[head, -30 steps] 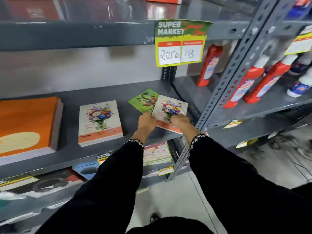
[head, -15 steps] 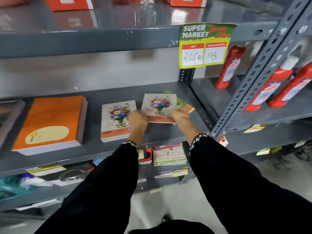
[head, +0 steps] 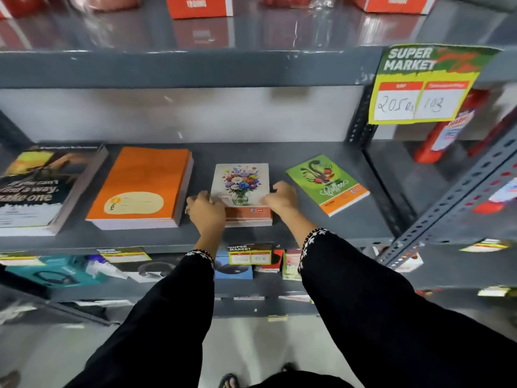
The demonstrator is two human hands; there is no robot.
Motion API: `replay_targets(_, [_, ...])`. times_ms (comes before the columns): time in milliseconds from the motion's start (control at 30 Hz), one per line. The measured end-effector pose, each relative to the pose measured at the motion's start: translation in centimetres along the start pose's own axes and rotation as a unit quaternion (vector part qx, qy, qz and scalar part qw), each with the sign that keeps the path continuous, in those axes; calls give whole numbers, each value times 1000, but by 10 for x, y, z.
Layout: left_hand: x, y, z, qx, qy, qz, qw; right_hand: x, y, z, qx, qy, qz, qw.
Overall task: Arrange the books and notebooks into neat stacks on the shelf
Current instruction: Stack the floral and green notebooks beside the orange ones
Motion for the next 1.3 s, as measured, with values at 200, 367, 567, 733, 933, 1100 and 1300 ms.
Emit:
replay_targets(200, [-44,73,51,-56,-47,100,992,29,40,-86,-23,121,44,991])
replay_targets(367, [-96,107,122,-43,-179,87,979,48,88,-135,-146,86,103,980])
replay_targets(567, [-124,111,153,-72,-233,-8,970,58,110,-146,-180,18,108,978])
replay_targets(733, [-120,108,149,-87,-223,-56,969,44,108,-156,-201,21,128,971])
replay_targets(933, [-117,104,133,-107,-215,-82,967,21,110,-159,-106,20,168,980])
replay_targets(1100, [-96,99,96,-115,-197,-38,973,-9,76,-152,-23,26,146,989])
replay_targets(1300, [-33,70,22,-127,-140,-32,981,-42,8,-100,39,16,106,993])
Point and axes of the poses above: each hand's wrist, its own x-axis towards the middle knuckle, its own z-axis out of the palm, y = z × x, the point moved 6 cm from there along x, towards the middle knuckle, and after that the axes turned 6 degrees about y, right-handed, at the moved point
